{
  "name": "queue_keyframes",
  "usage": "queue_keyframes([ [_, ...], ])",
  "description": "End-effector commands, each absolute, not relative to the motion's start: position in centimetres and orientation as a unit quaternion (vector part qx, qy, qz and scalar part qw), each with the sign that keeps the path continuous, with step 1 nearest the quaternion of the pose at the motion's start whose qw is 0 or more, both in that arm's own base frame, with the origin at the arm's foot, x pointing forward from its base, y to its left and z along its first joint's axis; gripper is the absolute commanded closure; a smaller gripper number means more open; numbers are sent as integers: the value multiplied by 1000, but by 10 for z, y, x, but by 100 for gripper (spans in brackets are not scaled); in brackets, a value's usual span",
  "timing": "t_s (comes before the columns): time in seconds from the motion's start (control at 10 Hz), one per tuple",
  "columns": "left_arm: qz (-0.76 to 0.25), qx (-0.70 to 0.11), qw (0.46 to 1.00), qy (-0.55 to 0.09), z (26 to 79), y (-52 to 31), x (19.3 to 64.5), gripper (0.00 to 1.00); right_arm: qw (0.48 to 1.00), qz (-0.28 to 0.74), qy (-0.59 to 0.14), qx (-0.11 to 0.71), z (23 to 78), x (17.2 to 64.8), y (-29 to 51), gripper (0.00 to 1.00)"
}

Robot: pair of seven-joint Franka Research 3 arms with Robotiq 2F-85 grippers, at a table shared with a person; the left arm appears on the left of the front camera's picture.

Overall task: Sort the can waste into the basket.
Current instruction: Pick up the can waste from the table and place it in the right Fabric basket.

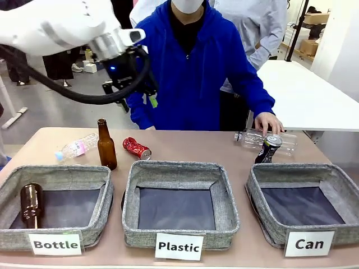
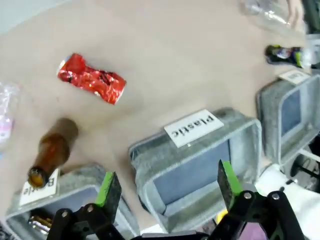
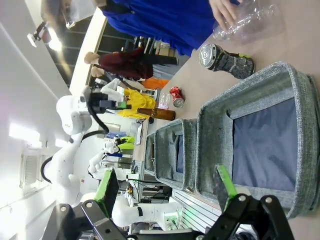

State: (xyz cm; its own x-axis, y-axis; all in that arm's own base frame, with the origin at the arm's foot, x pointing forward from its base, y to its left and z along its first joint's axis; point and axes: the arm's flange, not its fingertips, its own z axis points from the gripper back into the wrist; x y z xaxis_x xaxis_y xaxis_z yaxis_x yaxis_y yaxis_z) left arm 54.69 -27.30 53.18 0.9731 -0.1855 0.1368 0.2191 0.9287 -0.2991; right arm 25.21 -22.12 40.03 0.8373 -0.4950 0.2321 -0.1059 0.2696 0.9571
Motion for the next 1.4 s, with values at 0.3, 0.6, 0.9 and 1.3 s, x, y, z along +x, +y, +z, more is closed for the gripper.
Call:
queue_keyframes([
  [0.3,-68,-55,993,-76,465,-300,624,0,749,-121,-269,593,401,254,-222,0],
  [0.6,-81,-61,992,-73,449,-292,624,0,749,-121,-269,593,401,254,-222,0],
  [0.9,-46,-160,984,-59,481,-239,650,0,749,-121,-269,593,401,254,-222,0],
  [1.3,-144,-358,923,2,634,-52,586,0,749,-121,-269,593,401,254,-222,0],
])
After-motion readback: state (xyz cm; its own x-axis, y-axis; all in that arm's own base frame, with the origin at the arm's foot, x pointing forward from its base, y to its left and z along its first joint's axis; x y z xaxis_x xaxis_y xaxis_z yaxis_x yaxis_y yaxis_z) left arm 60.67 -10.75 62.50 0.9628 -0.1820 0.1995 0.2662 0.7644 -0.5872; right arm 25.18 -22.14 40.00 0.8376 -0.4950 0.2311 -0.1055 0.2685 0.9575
